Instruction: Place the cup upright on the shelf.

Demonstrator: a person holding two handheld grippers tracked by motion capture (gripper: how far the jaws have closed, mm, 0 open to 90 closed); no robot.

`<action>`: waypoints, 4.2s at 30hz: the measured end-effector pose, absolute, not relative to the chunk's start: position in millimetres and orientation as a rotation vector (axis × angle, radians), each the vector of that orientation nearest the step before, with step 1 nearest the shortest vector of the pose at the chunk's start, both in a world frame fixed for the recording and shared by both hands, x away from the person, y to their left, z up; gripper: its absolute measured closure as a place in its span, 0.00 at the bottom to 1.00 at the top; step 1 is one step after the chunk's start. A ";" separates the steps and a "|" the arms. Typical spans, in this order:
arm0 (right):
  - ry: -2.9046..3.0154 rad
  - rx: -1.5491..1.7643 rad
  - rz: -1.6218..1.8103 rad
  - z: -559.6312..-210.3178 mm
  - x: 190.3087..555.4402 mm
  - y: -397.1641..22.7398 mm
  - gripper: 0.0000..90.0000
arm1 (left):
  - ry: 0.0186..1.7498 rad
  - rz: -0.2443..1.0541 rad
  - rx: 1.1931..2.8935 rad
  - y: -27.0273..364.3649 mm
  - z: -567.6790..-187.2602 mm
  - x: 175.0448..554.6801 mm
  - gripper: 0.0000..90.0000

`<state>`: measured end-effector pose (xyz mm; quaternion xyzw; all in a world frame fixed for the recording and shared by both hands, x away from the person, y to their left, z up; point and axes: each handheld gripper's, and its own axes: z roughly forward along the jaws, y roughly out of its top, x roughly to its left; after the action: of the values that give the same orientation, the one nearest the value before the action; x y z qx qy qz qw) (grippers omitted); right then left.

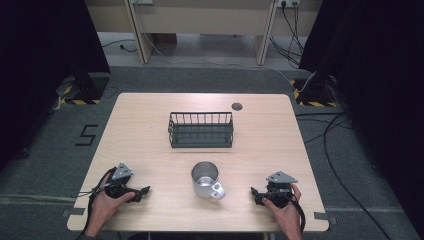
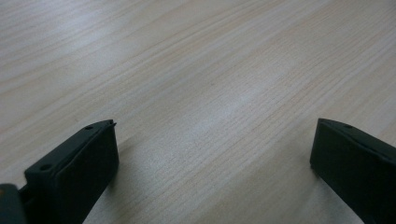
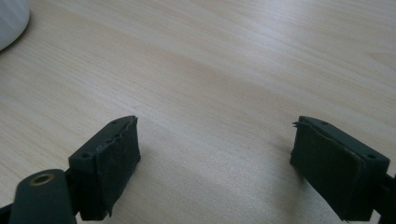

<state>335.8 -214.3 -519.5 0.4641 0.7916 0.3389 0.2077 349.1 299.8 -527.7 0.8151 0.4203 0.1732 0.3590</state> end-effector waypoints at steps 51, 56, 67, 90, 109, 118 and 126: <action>2.231 0.855 1.427 -453.2 309.8 -120.5 0.17 | 1.089 0.447 2.101 299.8 -527.8 348.2 0.00; 2.242 0.861 1.416 -453.7 317.1 -106.5 0.17 | 1.089 0.448 2.101 299.8 -527.8 348.2 0.00; 2.285 0.829 1.421 -458.0 327.1 -88.1 0.16 | 1.093 0.450 2.100 299.8 -527.8 347.7 0.00; 2.329 0.844 1.345 -462.3 345.1 -59.8 0.05 | 1.103 0.453 2.097 299.7 -527.8 346.9 0.00; 2.385 0.860 1.276 -461.4 352.2 -50.5 0.06 | 1.108 0.455 2.094 299.6 -527.8 346.4 0.00; 2.379 0.845 1.283 -460.9 352.1 -49.1 0.07 | 1.110 0.457 2.093 299.5 -527.8 346.2 0.00; 2.358 0.840 1.291 -456.2 353.7 -49.5 0.07 | 1.112 0.457 2.092 299.4 -527.8 346.2 0.00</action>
<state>353.7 -49.5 -456.2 0.2944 0.8262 0.4523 0.1616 346.2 299.4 -527.8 0.8102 0.4305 0.1769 0.3563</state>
